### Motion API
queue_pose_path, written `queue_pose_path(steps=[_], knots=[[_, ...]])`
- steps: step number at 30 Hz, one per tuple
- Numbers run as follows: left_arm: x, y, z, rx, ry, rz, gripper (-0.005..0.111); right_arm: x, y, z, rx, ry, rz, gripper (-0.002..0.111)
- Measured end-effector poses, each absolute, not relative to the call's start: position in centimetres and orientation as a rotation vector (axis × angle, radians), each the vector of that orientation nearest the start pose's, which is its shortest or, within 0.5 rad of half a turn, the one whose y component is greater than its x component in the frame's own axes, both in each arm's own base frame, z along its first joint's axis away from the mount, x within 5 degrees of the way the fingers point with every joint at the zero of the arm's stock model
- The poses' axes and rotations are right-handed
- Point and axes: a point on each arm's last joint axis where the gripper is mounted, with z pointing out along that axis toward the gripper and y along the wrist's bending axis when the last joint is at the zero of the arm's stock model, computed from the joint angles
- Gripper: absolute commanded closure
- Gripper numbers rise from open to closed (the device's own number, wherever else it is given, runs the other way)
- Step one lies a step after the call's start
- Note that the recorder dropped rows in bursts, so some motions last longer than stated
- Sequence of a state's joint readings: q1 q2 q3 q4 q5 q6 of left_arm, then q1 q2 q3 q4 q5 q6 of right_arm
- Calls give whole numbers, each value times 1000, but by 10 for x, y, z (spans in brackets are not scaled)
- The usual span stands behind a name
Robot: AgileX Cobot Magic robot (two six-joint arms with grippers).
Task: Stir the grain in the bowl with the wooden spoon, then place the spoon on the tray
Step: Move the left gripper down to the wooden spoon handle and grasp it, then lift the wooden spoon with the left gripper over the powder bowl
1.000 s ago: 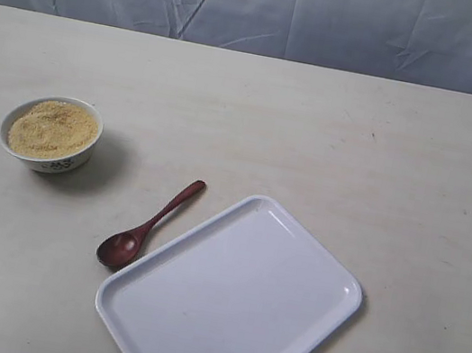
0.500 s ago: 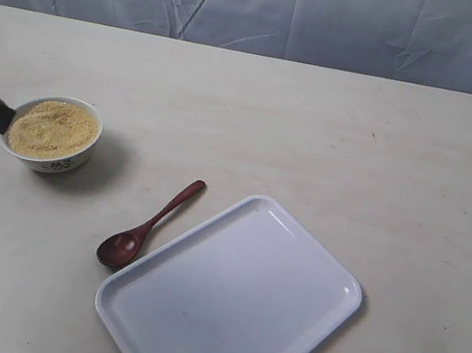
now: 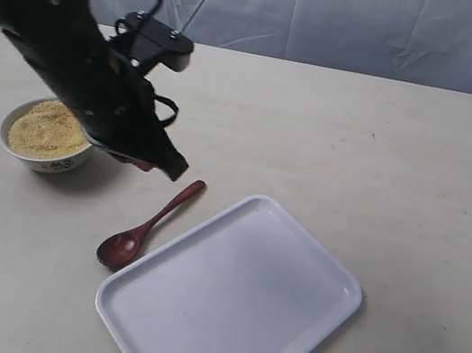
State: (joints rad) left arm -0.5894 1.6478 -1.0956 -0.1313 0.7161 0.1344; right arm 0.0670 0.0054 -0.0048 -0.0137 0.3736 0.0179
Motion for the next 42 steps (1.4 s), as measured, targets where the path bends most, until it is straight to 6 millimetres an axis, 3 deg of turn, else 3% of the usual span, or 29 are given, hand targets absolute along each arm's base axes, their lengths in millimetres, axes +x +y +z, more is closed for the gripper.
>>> queue_pose_path(steps=[4, 7, 13, 19, 25, 36, 42], knots=[[276, -216, 213, 920, 2634, -244, 107, 53, 3, 181, -54, 1857, 45, 108], [284, -225, 197, 911, 2635, -245, 107, 53, 3, 181, -54, 1857, 45, 108], [290, -228, 169, 932, 2683, -208, 100, 53, 3, 181, -54, 1857, 45, 108], [292, -228, 157, 958, 2700, -176, 81, 53, 3, 181, -54, 1857, 45, 108], [296, -228, 149, 974, 2682, -135, 77, 53, 3, 181, -54, 1857, 45, 108], [298, -229, 124, 984, 2725, -108, 80, 53, 3, 181, -53, 1857, 46, 108], [299, -229, 124, 984, 2725, -108, 107, 53, 3, 181, -53, 1857, 46, 108]])
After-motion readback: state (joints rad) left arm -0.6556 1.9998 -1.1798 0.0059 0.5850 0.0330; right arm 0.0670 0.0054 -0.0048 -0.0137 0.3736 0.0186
